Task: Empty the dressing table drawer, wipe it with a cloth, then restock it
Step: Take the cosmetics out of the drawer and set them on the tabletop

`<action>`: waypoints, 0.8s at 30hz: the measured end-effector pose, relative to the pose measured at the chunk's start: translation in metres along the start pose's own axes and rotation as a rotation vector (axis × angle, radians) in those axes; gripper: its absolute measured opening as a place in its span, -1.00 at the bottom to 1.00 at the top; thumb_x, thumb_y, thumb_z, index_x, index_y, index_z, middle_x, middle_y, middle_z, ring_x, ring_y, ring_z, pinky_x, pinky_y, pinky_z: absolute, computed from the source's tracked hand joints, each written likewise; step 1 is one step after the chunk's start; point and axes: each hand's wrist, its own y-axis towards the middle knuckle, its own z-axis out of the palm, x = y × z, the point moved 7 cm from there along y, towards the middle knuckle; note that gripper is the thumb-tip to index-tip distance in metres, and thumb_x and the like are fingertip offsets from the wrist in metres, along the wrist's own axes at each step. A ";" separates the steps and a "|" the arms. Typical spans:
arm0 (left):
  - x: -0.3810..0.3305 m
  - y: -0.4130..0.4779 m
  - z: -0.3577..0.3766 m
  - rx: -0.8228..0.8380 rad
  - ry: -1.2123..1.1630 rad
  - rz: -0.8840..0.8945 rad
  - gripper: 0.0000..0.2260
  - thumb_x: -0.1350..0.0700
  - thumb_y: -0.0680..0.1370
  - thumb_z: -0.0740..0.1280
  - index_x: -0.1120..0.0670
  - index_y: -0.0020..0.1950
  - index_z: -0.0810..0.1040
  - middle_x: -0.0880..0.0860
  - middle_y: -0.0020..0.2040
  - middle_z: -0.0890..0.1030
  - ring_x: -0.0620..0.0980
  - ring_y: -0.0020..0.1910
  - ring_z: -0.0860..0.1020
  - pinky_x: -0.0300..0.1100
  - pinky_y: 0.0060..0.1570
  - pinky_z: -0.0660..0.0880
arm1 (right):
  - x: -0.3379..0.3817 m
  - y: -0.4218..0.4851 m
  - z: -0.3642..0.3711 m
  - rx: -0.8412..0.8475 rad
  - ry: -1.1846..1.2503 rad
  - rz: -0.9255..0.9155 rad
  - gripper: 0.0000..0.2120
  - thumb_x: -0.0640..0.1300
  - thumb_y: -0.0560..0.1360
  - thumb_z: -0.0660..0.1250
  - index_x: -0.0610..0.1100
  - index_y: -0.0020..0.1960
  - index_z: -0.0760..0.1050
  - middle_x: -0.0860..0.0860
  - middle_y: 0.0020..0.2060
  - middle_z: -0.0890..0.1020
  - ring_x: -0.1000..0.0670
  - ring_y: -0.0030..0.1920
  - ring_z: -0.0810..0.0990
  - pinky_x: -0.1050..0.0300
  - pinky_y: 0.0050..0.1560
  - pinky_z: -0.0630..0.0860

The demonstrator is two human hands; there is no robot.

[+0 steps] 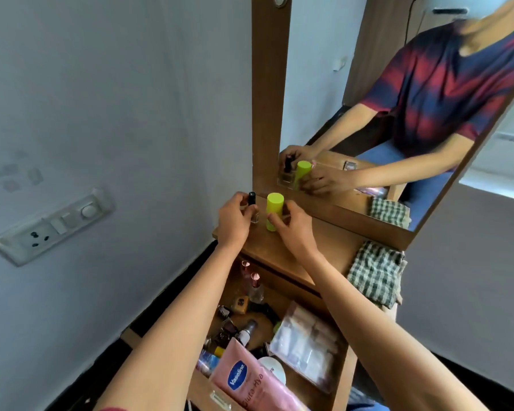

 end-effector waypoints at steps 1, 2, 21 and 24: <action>0.003 0.003 0.004 -0.005 -0.003 -0.013 -0.82 0.15 0.56 0.33 0.15 0.15 0.54 0.10 0.10 0.63 0.04 0.07 0.59 -0.26 -0.05 0.41 | -0.002 0.003 0.003 -0.007 -0.004 -0.005 -0.75 0.00 0.49 0.39 -0.14 0.05 0.48 -0.06 -0.09 0.60 -0.03 -0.12 0.55 0.00 -0.10 0.52; 0.007 0.007 0.006 -0.015 -0.007 -0.025 -0.82 0.16 0.56 0.33 0.16 0.15 0.54 0.10 0.09 0.63 0.04 0.07 0.59 -0.27 -0.05 0.40 | -0.004 0.005 0.007 -0.014 -0.007 -0.007 -0.73 -0.02 0.48 0.40 -0.14 0.09 0.49 -0.06 -0.07 0.60 -0.02 -0.12 0.55 0.03 -0.09 0.51; 0.033 0.066 0.043 -0.157 -0.183 -0.111 -0.85 0.23 0.53 0.37 0.27 0.06 0.54 0.18 -0.03 0.62 -0.05 -0.12 0.52 -0.58 -0.24 0.33 | -0.033 0.052 0.042 -0.241 0.057 0.249 -0.76 -0.21 0.44 0.44 -0.15 0.08 0.50 -0.08 -0.01 0.61 -0.04 -0.01 0.59 0.00 0.03 0.57; 0.035 0.067 0.042 -0.170 -0.206 -0.120 -0.86 0.23 0.52 0.38 0.25 0.04 0.55 0.16 -0.05 0.62 -0.01 -0.11 0.55 -0.61 -0.28 0.33 | -0.034 0.052 0.042 -0.251 0.055 0.244 -0.75 -0.20 0.44 0.45 -0.15 0.08 0.50 -0.07 -0.01 0.61 -0.03 -0.01 0.59 0.01 0.02 0.57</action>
